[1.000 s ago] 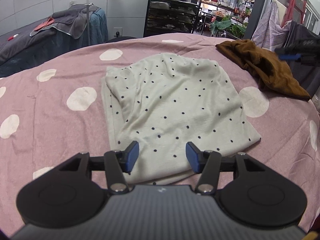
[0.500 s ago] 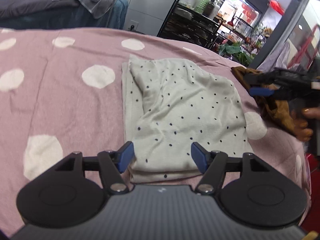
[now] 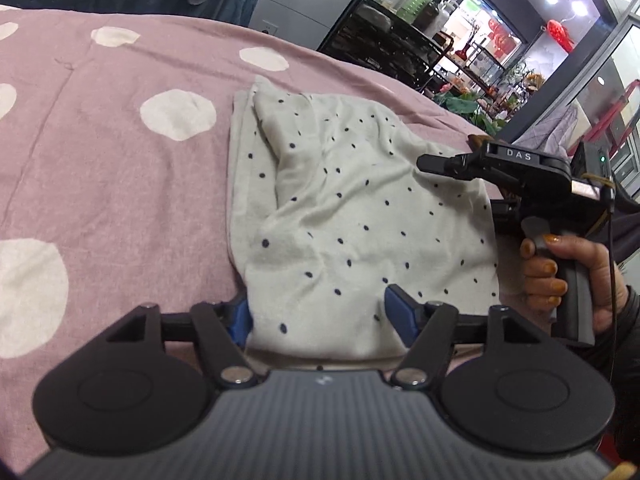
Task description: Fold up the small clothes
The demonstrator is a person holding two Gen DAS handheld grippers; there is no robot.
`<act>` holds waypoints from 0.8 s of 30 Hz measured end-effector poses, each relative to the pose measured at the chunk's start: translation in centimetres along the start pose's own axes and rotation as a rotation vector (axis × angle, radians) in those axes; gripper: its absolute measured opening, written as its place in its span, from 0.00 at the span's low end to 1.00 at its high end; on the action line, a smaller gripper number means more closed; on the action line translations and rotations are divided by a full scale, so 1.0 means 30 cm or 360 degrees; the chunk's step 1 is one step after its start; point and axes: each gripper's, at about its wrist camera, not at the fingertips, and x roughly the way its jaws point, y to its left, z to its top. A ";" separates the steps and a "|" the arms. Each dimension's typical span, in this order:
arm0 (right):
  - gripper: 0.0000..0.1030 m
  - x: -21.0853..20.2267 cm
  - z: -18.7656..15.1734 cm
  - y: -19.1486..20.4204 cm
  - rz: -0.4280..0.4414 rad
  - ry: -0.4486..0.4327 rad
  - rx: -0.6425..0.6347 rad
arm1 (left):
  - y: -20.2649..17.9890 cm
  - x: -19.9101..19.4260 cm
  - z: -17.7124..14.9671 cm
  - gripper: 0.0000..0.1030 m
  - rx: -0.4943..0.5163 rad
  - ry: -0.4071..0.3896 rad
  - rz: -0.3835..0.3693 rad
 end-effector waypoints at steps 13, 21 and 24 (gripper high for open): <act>0.20 0.082 0.030 0.076 -0.0085 -0.0047 -0.0041 | -0.064 0.054 0.066 0.12 0.0060 0.0009 -0.0029; 0.17 -0.361 0.140 0.217 0.0013 -0.0419 -0.0279 | -0.494 0.004 0.254 0.12 0.0521 -0.0119 -0.0255; 0.17 -0.566 0.265 0.211 -0.0060 -0.0538 -0.0363 | -0.684 0.065 0.343 0.12 0.0558 -0.0105 -0.0418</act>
